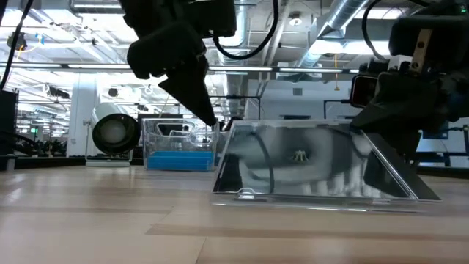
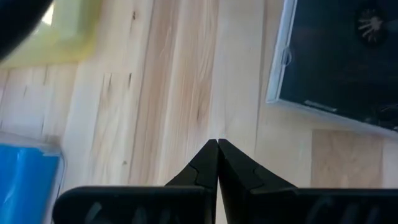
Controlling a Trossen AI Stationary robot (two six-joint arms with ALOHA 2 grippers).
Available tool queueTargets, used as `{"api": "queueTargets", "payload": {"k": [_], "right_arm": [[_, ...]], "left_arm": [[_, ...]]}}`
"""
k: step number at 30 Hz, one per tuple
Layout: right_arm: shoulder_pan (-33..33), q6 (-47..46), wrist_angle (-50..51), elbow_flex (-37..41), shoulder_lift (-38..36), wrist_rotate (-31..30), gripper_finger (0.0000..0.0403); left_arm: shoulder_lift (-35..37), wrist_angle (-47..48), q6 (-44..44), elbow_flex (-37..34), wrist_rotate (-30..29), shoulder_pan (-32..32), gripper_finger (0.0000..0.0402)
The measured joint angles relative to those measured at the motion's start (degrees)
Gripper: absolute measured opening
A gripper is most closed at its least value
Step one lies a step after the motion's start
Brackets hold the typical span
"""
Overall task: Pick & place jewel cases by type
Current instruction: Put the black CD case into the yellow bin
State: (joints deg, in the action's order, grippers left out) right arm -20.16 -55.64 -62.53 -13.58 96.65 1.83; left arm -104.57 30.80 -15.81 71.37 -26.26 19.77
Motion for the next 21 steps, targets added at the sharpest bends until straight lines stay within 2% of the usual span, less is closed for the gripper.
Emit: {"api": "queueTargets", "payload": {"k": [21], "right_arm": [[0.0, 0.2, -1.3, 0.0, 0.0, -0.4, 0.0038]], "left_arm": [[0.0, 8.9, -6.5, 0.0, 0.4, 0.2, 0.0000]]}}
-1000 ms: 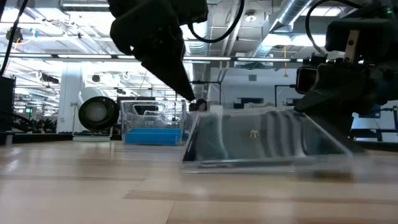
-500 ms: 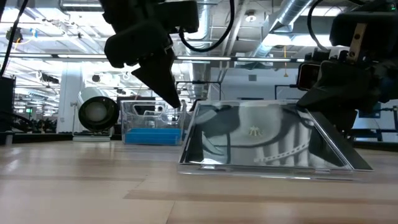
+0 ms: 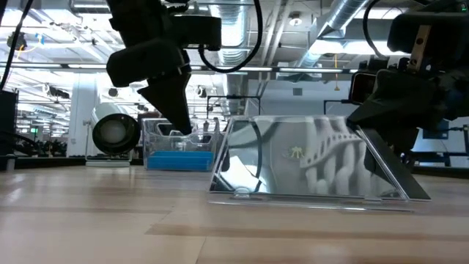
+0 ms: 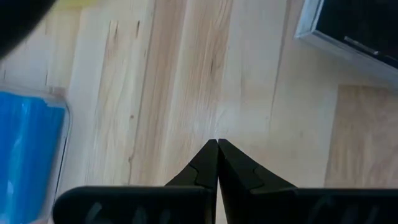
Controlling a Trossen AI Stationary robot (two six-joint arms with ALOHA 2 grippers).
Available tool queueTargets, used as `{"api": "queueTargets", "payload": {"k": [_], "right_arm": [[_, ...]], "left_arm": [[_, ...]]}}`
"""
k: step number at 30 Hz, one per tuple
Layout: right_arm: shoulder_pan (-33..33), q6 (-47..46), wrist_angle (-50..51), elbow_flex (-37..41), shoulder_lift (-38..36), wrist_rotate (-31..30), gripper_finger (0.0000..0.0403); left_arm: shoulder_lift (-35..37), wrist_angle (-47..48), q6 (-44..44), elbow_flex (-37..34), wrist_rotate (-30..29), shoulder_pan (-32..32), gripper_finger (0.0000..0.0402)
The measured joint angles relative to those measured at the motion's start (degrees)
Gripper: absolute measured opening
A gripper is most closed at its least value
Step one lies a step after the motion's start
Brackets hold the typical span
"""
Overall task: Pick & place jewel cases by type
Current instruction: Put the black CD case into the yellow bin
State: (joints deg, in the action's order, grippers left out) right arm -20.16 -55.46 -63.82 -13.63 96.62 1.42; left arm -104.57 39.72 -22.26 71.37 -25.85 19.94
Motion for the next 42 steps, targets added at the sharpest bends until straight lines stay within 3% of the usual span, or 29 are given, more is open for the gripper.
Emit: {"api": "queueTargets", "payload": {"k": [42], "right_arm": [[0.0, -0.5, -5.4, 0.0, 0.0, 0.3, 0.0031]], "left_arm": [[0.0, 4.6, -1.1, 0.0, -0.5, 0.0, 0.0000]]}}
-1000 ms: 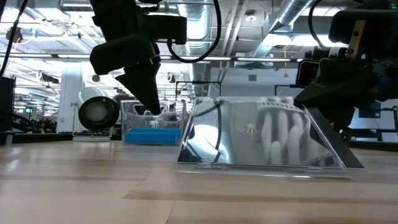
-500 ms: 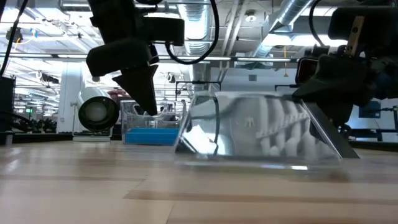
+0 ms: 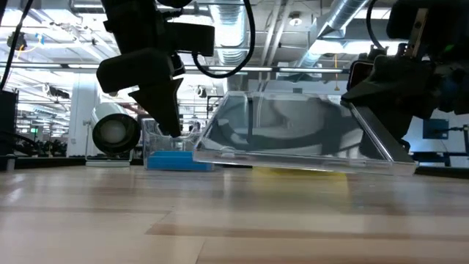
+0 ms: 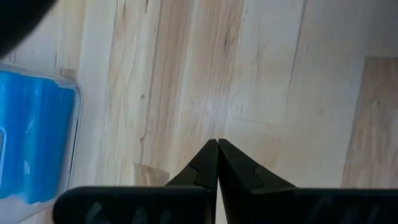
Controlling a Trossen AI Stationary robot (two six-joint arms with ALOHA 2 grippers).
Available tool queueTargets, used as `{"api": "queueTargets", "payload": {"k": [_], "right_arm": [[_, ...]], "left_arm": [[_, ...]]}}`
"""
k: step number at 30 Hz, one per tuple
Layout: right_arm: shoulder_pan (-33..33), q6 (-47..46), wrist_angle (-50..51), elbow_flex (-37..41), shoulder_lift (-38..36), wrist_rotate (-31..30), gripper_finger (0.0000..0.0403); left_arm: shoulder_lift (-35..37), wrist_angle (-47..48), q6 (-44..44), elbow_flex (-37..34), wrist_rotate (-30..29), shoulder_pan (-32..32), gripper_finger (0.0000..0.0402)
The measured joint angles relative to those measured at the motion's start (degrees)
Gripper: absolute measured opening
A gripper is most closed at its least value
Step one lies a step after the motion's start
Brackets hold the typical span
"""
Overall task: Pick & place jewel cases by type
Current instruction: Put the black CD case into the yellow bin
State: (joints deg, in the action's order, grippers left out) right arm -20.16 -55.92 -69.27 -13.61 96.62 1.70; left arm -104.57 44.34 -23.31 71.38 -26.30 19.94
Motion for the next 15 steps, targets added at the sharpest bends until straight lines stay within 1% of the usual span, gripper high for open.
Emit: {"api": "queueTargets", "payload": {"k": [5, 9, 15], "right_arm": [[0.0, -0.1, -0.1, 0.0, -1.3, 0.1, 0.0038], [0.9, 1.3, 1.1, 0.0, -4.8, 0.2, 0.0036], [3.5, 3.9, 11.4, 0.0, -14.3, 1.2, 0.0035]], "left_arm": [[0.0, 0.3, 0.0, 0.0, 0.0, 0.0, 0.0000], [0.0, 1.1, 0.0, 0.0, 0.0, 0.0, 0.0000], [0.0, 1.4, -0.1, 0.0, -0.1, 0.0, 0.0000]]}}
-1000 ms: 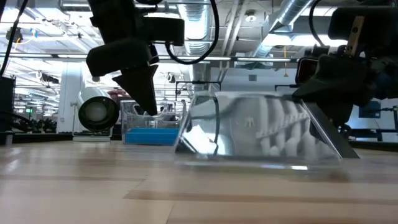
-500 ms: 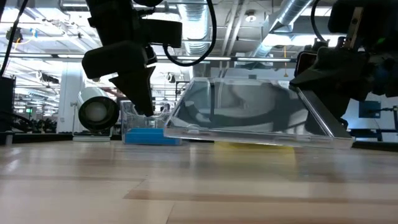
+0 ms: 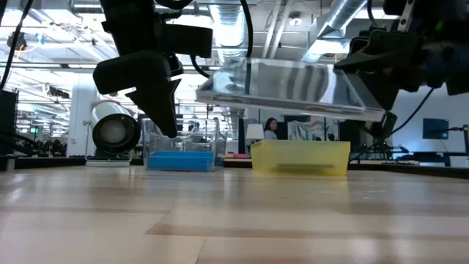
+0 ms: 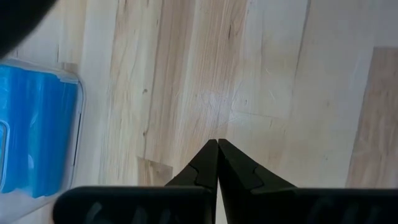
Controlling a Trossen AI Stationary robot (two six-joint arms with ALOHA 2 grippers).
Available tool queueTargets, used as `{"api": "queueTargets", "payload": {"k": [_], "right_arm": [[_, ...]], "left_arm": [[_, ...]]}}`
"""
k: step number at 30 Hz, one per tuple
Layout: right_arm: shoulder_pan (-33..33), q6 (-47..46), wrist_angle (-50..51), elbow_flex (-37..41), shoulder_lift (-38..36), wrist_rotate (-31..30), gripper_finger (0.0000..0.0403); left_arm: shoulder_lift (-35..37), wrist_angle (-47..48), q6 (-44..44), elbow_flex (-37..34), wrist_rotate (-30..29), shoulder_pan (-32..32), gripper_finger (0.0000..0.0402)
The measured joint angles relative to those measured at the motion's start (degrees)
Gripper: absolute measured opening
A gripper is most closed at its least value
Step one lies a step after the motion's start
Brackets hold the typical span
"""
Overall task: Pick & place jewel cases by type
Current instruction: Put the black CD case into the yellow bin
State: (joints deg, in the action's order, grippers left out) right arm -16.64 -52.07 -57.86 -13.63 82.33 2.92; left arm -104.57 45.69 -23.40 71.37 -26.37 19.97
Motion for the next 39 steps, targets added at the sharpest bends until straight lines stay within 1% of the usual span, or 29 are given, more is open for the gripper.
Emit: {"api": "queueTargets", "payload": {"k": [4, 12, 16, 20, 23, 27, 33, 39], "right_arm": [[1.9, 1.7, 8.9, 0.0, -7.3, 0.1, 0.0042], [5.9, 5.2, 22.6, 0.0, -21.1, 0.3, 0.0033], [7.7, 5.6, 29.0, 0.0, -26.7, -0.1, 0.0040], [9.3, 6.6, 33.6, 0.0, -31.3, -0.1, 0.0036], [10.7, 7.8, 37.9, -0.7, -34.2, -0.3, 0.0032], [12.8, 10.3, 46.4, -3.8, -37.2, -0.3, 0.0037], [16.8, 16.2, 61.0, -10.9, -39.9, 0.0, 0.0037], [21.9, 22.5, 72.7, -18.5, -41.4, 0.2, 0.0039]], "left_arm": [[0.0, 0.0, -0.8, 0.0, 0.0, 0.0, 0.0000], [0.0, -0.1, -1.6, 0.0, -0.1, 0.0, 0.0000], [0.0, -0.1, -2.1, 0.0, -0.6, 0.0, 0.0000], [0.0, -0.1, -2.2, 0.0, -0.9, 0.0, 0.0000], [0.0, -0.1, -2.2, 0.0, -1.0, 0.0, 0.0000], [0.0, 0.0, -2.4, 0.0, -1.1, 0.0, 0.0000], [0.0, 0.0, -2.7, 0.0, -1.1, 0.0, 0.0000], [0.0, 0.0, -3.6, 0.0, -1.5, 0.0, 0.0000]]}}
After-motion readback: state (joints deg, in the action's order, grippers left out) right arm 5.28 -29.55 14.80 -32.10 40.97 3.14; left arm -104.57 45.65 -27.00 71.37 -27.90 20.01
